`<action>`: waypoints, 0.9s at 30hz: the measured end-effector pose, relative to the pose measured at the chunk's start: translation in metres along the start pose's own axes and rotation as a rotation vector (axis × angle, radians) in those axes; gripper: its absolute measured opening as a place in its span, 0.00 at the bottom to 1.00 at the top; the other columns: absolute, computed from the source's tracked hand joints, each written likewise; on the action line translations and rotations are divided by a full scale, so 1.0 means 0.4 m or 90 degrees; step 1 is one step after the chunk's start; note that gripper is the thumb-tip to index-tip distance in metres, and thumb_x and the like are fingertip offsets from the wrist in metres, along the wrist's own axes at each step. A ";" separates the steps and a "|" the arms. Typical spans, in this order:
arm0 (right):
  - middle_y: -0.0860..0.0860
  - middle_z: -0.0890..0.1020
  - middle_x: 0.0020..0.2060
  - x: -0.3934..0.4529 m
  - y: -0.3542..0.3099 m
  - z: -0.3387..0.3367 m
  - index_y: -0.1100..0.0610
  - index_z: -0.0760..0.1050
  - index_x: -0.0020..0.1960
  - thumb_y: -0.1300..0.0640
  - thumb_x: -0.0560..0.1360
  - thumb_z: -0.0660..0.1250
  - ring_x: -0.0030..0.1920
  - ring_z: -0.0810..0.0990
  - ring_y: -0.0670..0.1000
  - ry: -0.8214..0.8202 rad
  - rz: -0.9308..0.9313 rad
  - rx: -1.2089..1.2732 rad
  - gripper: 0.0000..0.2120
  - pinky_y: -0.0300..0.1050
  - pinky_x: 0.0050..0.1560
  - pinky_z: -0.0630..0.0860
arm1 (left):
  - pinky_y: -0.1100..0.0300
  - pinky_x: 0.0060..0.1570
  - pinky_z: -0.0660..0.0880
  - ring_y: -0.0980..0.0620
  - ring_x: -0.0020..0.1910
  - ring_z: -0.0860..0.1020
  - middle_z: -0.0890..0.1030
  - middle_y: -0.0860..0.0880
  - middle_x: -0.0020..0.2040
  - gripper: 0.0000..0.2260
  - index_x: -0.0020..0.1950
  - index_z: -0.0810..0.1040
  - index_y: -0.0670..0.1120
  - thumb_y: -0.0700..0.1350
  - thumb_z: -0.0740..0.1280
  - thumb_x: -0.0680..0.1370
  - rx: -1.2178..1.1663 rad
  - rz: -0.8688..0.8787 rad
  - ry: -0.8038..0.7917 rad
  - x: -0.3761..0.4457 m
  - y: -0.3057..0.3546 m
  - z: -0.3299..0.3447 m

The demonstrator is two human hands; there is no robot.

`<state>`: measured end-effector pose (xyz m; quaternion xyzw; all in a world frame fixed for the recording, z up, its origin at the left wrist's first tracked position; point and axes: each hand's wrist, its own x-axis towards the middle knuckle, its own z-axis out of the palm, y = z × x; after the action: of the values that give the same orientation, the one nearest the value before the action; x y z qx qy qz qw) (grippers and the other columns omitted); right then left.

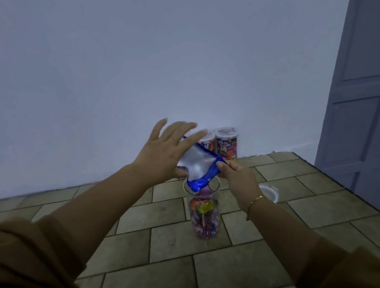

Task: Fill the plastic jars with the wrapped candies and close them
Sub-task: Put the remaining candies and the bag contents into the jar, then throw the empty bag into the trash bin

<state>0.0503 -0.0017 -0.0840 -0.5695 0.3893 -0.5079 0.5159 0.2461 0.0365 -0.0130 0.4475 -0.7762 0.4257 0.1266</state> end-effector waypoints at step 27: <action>0.49 0.84 0.47 0.007 -0.022 -0.004 0.54 0.80 0.49 0.56 0.75 0.67 0.47 0.80 0.47 -0.106 0.024 -0.006 0.05 0.32 0.43 0.73 | 0.50 0.45 0.78 0.52 0.31 0.78 0.80 0.48 0.37 0.09 0.44 0.77 0.49 0.51 0.62 0.80 -0.687 -0.871 0.152 -0.106 0.073 0.005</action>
<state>0.0485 -0.0033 -0.0750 -0.6047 0.3579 -0.4470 0.5535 0.2473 0.0665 -0.0547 0.6465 -0.4145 -0.1245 0.6283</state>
